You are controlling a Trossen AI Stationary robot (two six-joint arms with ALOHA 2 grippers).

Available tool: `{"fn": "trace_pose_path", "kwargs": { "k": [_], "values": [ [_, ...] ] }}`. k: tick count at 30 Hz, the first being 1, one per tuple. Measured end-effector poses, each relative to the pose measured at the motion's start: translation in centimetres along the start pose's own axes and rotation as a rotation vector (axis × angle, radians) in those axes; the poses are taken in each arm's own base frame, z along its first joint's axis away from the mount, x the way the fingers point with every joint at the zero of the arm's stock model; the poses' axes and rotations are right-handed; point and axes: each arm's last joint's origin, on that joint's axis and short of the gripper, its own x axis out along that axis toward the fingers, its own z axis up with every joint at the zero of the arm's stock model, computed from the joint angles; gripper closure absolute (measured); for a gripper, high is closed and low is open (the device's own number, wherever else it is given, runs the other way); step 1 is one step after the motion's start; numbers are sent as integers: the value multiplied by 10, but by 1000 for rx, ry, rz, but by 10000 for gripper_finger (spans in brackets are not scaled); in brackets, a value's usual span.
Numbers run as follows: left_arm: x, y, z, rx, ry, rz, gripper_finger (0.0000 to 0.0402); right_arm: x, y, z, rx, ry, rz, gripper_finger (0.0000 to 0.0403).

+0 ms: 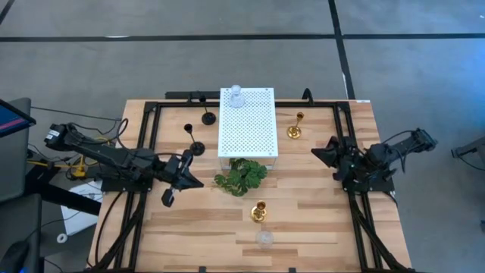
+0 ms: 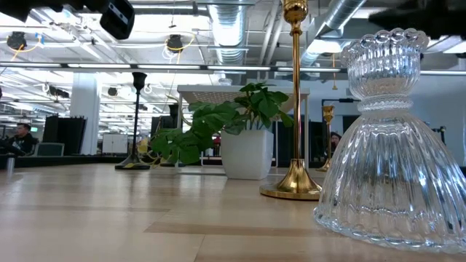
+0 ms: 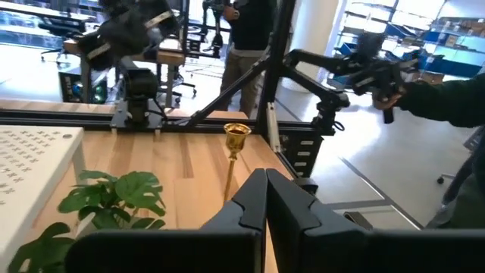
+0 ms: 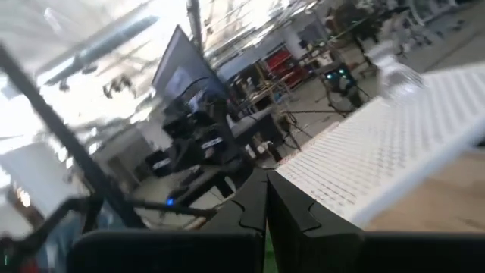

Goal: Pick & Place candle stick holders
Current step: Align the transparent candle holder with the other transparent candle holder on the shelf

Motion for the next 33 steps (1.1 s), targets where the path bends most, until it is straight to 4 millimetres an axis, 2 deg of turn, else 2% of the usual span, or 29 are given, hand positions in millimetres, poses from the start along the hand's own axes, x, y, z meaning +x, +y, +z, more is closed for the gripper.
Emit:
{"fn": "trace_pose_path", "kwargs": {
  "k": [5, 14, 19, 24, 33],
  "values": [
    [0, 1, 0, 0, -7, 40, 396, 13, 27, 3, -142, 131, 70, 403],
    [0, 1, 2, 0, -20, 44, 396, 36, 74, -18, -264, 354, 169, 403],
    [0, 1, 2, 0, -21, 44, 396, 46, 101, -26, -298, 412, 206, 403],
    [0, 1, 2, 0, -22, 44, 397, 50, 120, -40, -321, 494, 283, 403],
    [0, 1, 4, -5, -47, 41, 395, 55, 140, -71, -325, 639, 371, 403]
  ]
}}
